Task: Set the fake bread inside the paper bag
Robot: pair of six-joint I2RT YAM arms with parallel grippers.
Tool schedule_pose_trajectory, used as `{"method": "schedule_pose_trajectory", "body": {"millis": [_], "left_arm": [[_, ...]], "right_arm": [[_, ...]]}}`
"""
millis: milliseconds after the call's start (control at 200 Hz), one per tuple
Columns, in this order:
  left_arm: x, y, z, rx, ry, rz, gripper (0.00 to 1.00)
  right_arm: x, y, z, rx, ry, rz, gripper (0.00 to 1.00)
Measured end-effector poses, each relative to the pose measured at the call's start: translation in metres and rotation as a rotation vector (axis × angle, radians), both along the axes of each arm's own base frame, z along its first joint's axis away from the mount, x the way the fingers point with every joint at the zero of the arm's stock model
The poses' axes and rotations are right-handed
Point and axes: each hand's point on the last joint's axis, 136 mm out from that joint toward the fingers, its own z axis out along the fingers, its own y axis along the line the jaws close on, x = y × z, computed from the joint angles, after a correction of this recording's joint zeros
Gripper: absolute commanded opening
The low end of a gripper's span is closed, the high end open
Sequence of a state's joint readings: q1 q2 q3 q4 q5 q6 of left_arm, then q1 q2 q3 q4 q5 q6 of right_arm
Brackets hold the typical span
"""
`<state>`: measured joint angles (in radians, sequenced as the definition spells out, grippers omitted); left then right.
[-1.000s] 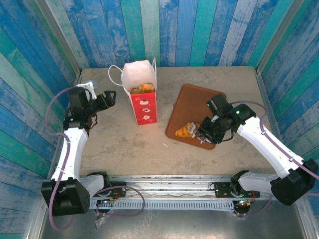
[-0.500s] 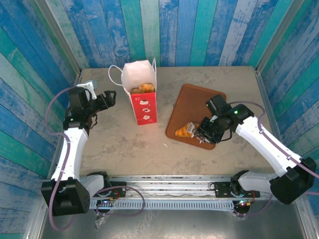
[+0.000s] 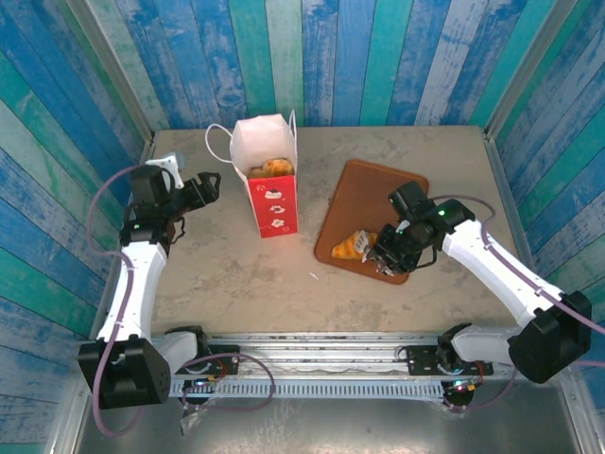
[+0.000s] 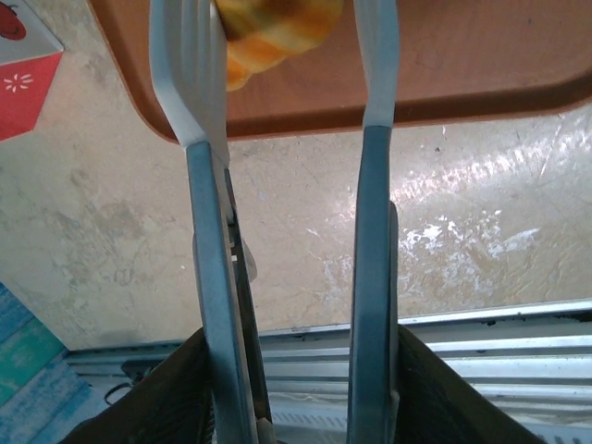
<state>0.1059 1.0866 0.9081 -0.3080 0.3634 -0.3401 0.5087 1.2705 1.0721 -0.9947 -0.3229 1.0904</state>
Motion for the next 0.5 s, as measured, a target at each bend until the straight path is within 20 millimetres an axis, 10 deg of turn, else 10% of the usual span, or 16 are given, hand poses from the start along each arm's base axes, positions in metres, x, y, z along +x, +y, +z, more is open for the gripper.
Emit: {"method": "schedule_pose_trajectory", "body": {"millis": [501], "left_arm": [[-0.0004, 0.0011, -0.0008, 0.002, 0.005, 0.006, 0.93]], "right_arm": [[0.008, -0.0002, -0.0018, 0.024, -0.056, 0.029, 0.03]]}}
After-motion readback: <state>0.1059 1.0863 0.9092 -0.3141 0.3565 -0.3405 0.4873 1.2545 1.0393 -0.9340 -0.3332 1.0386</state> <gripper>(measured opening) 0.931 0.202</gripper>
